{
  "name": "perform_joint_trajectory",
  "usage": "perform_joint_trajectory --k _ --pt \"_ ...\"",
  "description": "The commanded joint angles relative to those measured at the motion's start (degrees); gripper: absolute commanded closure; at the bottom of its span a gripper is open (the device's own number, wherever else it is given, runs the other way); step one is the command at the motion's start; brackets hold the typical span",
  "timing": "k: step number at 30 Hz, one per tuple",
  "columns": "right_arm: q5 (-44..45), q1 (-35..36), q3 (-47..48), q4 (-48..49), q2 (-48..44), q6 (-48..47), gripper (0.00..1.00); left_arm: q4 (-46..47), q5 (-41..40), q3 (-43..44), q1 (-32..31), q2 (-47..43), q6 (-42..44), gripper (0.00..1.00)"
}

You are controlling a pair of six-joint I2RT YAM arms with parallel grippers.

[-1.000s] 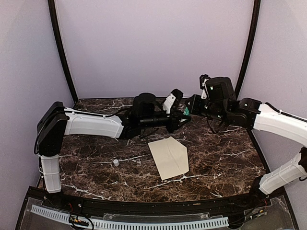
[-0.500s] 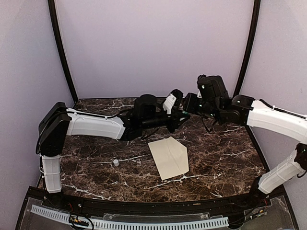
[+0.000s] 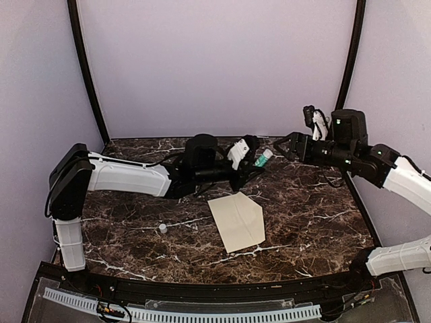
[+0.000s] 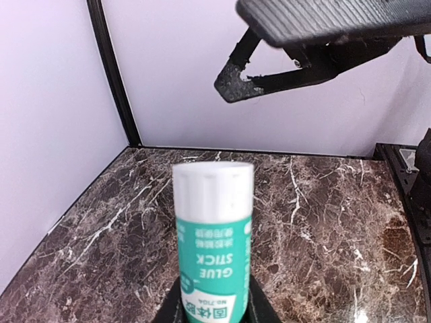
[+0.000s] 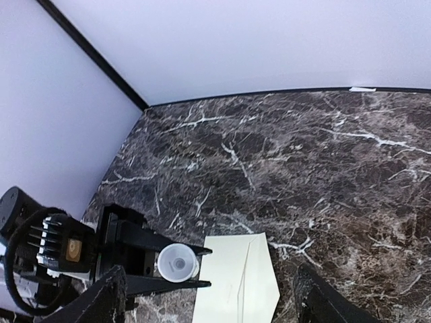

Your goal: Place the letter into the envelope and seal it

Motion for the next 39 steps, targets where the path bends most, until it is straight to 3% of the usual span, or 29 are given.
perform_joint_trajectory --k 1,16,23,31,39 --pt "-13.9 -1.4 1.5 -5.8 2.8 -0.9 0.22 1.4 1.4 -2.7 0.2 -4.5 10.8 1.00" --pt "-22.1 -1.6 4.9 -6.6 10.1 -0.5 0.40 1.5 -0.5 -4.2 -0.8 -4.2 25.6 1.00" --pt "-23.1 -1.6 5.3 -6.1 12.9 -0.5 0.53 0.7 -1.0 -2.6 -1.2 -2.8 27.0 1.00" --pt "-22.8 -1.6 5.3 -4.7 14.4 0.1 0.58 0.5 -1.1 -1.9 -1.4 -1.7 28.0 1.00" --pt "-23.2 -1.6 5.4 -4.2 15.9 0.3 0.70 -0.2 -1.4 -0.9 -1.5 -0.4 28.6 1.00"
